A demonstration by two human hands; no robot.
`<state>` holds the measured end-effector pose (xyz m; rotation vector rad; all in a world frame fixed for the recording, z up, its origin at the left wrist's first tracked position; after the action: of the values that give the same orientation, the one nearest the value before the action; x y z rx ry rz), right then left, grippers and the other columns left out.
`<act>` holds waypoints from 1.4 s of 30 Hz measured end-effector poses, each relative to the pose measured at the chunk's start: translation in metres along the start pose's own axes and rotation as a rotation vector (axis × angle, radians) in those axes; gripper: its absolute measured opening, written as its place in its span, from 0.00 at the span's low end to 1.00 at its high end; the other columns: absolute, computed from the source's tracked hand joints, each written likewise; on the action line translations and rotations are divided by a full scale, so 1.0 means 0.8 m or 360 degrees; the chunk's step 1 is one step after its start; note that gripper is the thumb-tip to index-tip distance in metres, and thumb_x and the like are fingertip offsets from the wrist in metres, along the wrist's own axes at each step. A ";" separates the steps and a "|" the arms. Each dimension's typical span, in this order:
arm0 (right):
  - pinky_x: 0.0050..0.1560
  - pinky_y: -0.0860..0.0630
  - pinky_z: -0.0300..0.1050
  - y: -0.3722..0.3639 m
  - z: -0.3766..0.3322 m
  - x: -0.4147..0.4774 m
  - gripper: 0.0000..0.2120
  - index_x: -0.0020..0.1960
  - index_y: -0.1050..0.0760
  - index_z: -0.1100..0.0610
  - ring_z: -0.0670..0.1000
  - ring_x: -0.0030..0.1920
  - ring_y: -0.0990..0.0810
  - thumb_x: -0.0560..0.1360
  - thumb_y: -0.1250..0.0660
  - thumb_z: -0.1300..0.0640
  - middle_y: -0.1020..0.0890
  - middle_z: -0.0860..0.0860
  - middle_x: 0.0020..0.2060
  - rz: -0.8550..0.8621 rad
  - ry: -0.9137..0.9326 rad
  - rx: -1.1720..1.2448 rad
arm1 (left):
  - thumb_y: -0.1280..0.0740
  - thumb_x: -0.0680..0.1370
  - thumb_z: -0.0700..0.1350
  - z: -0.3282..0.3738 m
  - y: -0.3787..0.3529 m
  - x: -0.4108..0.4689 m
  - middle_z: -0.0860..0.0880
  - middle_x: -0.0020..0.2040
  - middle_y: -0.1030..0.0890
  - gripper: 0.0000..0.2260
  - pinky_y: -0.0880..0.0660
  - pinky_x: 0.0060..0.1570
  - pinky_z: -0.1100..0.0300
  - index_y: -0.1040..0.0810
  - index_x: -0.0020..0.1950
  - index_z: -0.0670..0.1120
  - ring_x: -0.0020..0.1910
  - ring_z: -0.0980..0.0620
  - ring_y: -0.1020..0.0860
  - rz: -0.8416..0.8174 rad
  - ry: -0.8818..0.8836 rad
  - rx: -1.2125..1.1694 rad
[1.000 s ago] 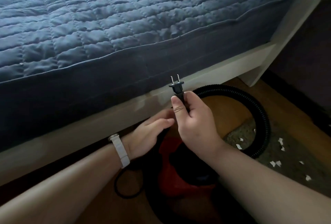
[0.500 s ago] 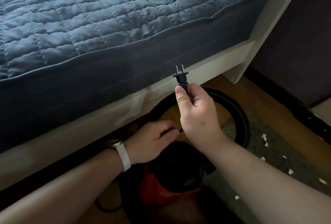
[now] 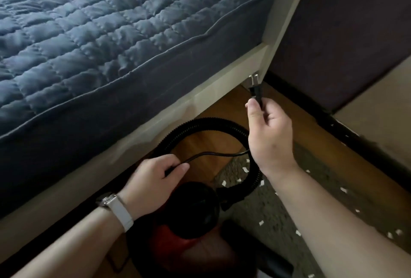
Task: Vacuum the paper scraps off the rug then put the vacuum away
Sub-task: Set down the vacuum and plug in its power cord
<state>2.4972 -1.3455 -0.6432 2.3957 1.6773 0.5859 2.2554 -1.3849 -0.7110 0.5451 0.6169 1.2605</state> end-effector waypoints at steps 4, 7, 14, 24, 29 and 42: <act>0.29 0.34 0.31 0.053 -0.015 -0.018 0.14 0.38 0.29 0.47 0.43 0.27 0.29 0.83 0.38 0.51 0.26 0.41 0.26 0.0036 -0.0265 -0.0127 | 0.38 0.76 0.63 0.103 0.033 0.008 0.57 0.34 0.22 0.17 0.29 0.27 0.60 0.26 0.36 0.52 0.33 0.56 0.24 -0.0018 -0.0053 0.0276; 0.30 0.35 0.35 0.094 -0.040 -0.007 0.16 0.37 0.30 0.51 0.44 0.28 0.31 0.83 0.39 0.49 0.29 0.45 0.27 0.0074 -0.0502 -0.0132 | 0.38 0.76 0.62 0.185 0.061 0.018 0.60 0.35 0.22 0.17 0.33 0.24 0.64 0.27 0.35 0.53 0.34 0.58 0.24 -0.0067 -0.0114 0.0434; 0.30 0.33 0.44 0.210 -0.139 0.080 0.17 0.37 0.32 0.52 0.45 0.27 0.32 0.82 0.39 0.47 0.29 0.45 0.28 0.0168 -0.0674 0.0060 | 0.35 0.77 0.60 0.411 0.133 0.078 0.62 0.34 0.22 0.16 0.35 0.23 0.66 0.26 0.33 0.54 0.32 0.58 0.24 -0.0100 -0.0266 0.0618; 0.27 0.31 0.33 0.343 -0.208 0.213 0.15 0.40 0.27 0.48 0.39 0.29 0.26 0.81 0.41 0.42 0.24 0.41 0.28 0.0335 -0.0715 0.0138 | 0.32 0.78 0.58 0.620 0.140 0.180 0.57 0.30 0.24 0.16 0.36 0.23 0.66 0.27 0.33 0.53 0.26 0.56 0.27 -0.0103 -0.0535 0.0304; 0.34 0.31 0.40 0.350 -0.199 0.253 0.17 0.47 0.23 0.47 0.43 0.31 0.27 0.83 0.47 0.41 0.26 0.43 0.30 0.0389 -0.0782 0.0303 | 0.34 0.79 0.56 0.618 0.116 0.249 0.63 0.32 0.22 0.14 0.36 0.25 0.69 0.24 0.34 0.57 0.30 0.62 0.24 -0.0247 -0.0474 0.0164; 0.33 0.35 0.43 0.346 -0.107 0.404 0.16 0.40 0.25 0.50 0.48 0.28 0.29 0.83 0.43 0.47 0.27 0.46 0.29 0.0938 -0.1004 -0.0073 | 0.37 0.81 0.54 0.601 0.026 0.448 0.53 0.28 0.23 0.12 0.30 0.23 0.62 0.23 0.40 0.52 0.27 0.56 0.23 -0.0673 -0.0698 0.0046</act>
<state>2.7976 -1.1527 -0.3967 2.6349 0.7018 -0.0885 2.6414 -1.0504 -0.3953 0.6517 0.3537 0.7037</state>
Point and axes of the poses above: each hand's wrist, its own x-axis towards the middle knuckle, its own y-axis out of the back of the hand, z = x × y, the point moved 6 cm from there along x, towards the middle knuckle
